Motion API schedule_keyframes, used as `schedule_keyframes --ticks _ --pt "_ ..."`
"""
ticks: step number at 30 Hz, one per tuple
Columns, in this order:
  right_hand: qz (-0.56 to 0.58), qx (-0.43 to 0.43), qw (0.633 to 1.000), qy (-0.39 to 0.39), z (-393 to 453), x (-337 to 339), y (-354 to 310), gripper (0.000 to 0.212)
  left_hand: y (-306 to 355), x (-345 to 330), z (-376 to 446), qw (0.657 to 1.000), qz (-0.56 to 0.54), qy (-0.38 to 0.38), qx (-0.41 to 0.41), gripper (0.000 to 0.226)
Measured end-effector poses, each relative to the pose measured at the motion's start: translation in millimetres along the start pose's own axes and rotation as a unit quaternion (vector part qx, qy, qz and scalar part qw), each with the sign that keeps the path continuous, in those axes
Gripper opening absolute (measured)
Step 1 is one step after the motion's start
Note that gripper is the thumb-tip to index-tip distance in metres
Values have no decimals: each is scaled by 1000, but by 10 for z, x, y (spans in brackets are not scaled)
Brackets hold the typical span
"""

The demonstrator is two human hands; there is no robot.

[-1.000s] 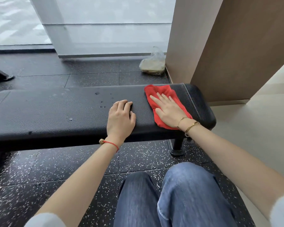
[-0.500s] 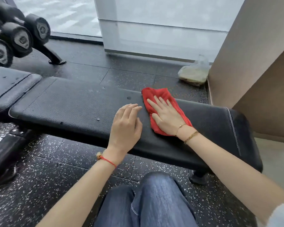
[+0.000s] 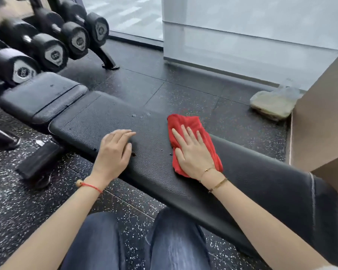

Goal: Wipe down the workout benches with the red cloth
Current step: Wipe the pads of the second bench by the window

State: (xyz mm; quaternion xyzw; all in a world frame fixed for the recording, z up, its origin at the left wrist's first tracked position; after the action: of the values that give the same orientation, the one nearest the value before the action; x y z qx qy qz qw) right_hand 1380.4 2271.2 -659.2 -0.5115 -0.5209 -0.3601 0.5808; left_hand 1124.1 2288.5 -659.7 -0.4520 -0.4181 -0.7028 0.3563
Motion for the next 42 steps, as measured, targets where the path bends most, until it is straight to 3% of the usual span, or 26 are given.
schedule_keyframes --ticks 5,13,23,29,31,38,42 --pt "-4 13 1000 4 -36 -64 80 60 -173 -34 99 998 5 -22 -52 39" --pt "-7 -104 994 19 536 6 -167 58 -406 -61 153 995 -61 3 -79 36" --pt "0 -117 992 55 -265 -293 -874 60 -473 -96 162 993 -98 8 -68 36" --pt "28 -313 947 60 -329 -157 -671 57 -518 -97 184 992 -94 -16 -82 37" --pt "27 -342 938 55 -161 -136 -752 57 -512 -101 190 992 -93 -21 -83 38" --pt "21 -272 960 56 45 -305 -1359 57 -520 -123 188 992 -94 -3 -79 37" --pt "25 -229 972 49 -116 -308 -1316 57 -525 -113 191 993 -85 -3 -78 37"
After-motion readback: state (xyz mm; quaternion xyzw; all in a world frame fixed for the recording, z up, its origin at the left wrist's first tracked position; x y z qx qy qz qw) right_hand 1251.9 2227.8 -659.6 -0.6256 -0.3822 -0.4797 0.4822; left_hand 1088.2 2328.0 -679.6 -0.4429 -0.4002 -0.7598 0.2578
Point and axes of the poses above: each hand's wrist, its own z-axis towards the middle knuckle, its own x-axis out of the back of the hand, y = z × x, the point moved 1 cm from there along z, towards the middle knuckle, and after that the axes turned 7 degrees about -y, right-handed, at the moved point
